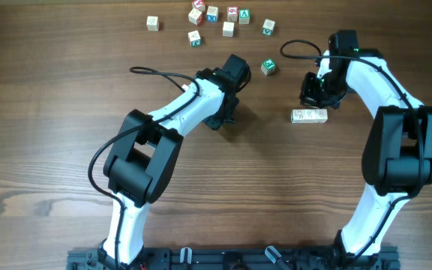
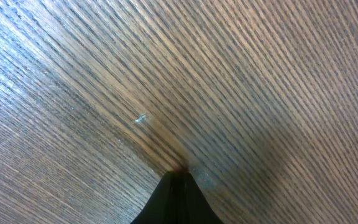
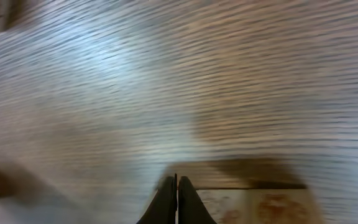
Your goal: Form a horizontal line
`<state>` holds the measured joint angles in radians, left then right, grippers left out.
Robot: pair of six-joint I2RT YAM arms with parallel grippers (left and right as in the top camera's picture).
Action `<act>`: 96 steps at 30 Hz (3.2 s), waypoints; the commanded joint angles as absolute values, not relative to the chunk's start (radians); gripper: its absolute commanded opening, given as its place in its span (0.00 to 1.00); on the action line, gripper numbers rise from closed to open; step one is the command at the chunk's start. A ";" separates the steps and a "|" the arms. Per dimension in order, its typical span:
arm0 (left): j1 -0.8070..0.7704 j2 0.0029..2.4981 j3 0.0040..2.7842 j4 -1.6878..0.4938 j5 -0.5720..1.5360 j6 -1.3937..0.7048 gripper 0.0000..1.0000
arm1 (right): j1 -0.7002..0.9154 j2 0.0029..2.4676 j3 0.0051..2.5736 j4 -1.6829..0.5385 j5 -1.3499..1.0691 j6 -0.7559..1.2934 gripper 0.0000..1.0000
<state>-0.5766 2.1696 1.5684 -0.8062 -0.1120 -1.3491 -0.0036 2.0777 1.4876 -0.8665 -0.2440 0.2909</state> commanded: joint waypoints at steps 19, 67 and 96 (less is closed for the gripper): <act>-0.580 2.141 1.556 -0.805 -0.131 -1.366 0.04 | -0.180 2.082 1.599 -0.953 -0.003 0.550 0.05; -0.888 1.276 1.556 -1.284 -0.640 -1.309 1.00 | -0.189 0.864 1.591 -1.299 0.004 0.394 1.00; -0.888 1.277 1.556 -1.284 -0.640 -1.309 1.00 | -0.107 0.004 0.285 0.349 -0.434 0.239 1.00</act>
<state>-0.8837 1.2789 1.5574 -1.2835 -0.6094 -1.3148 -0.1284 0.0212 0.4099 0.2539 -0.3882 0.2363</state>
